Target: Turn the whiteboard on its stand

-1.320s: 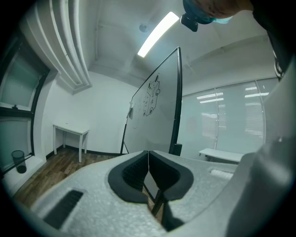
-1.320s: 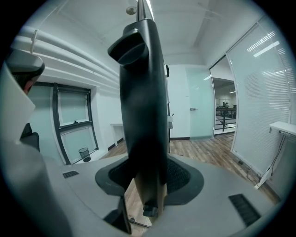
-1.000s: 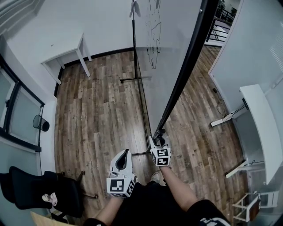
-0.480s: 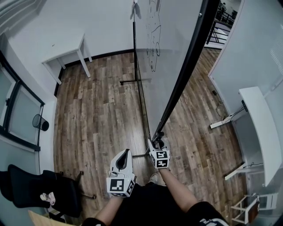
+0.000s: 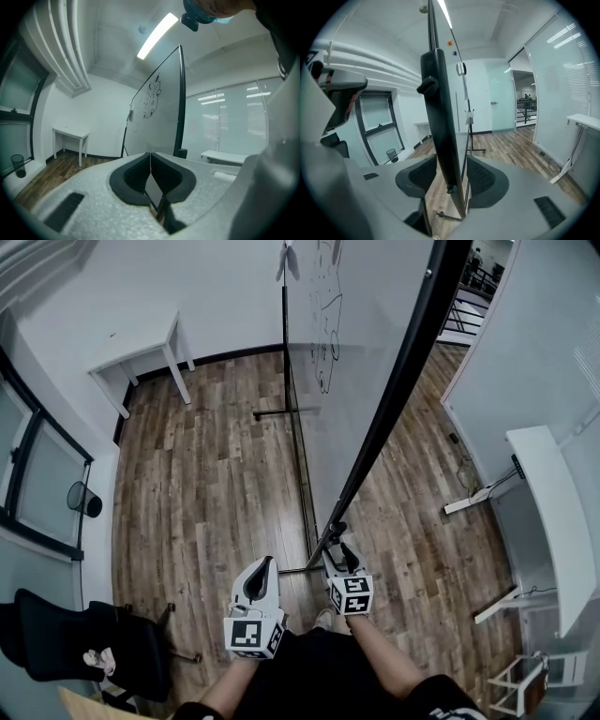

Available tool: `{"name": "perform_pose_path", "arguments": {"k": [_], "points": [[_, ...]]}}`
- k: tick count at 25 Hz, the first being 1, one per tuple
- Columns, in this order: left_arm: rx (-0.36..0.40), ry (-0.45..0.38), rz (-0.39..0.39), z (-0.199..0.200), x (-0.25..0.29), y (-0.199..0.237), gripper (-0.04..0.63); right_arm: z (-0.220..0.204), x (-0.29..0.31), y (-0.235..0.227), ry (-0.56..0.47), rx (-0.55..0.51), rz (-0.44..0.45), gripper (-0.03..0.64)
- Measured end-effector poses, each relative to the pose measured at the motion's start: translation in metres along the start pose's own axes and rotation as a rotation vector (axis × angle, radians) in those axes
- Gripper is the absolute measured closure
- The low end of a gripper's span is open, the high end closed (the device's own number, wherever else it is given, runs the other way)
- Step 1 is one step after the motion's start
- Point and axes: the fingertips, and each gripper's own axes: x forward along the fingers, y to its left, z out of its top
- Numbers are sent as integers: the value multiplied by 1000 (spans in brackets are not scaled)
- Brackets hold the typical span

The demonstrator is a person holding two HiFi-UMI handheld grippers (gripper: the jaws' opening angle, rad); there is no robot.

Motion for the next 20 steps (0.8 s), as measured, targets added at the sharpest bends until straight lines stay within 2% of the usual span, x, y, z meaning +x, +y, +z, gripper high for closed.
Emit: {"name": "perform_pose_path", "arguments": {"k": [5, 9, 11, 13, 20], "points": [[4, -6, -20, 4, 0, -3, 577, 24, -31, 5, -57, 28, 5, 447], [4, -10, -34, 7, 0, -6, 577, 51, -52, 10, -123, 50, -1, 495], [3, -7, -41, 8, -1, -8, 577, 64, -61, 14, -149, 57, -3, 550], [8, -7, -47, 9, -3, -10, 577, 76, -71, 19, -176, 63, 1, 573], [-2, -3, -52, 5, -5, -14, 577, 107, -99, 41, -267, 65, 53, 592]]}}
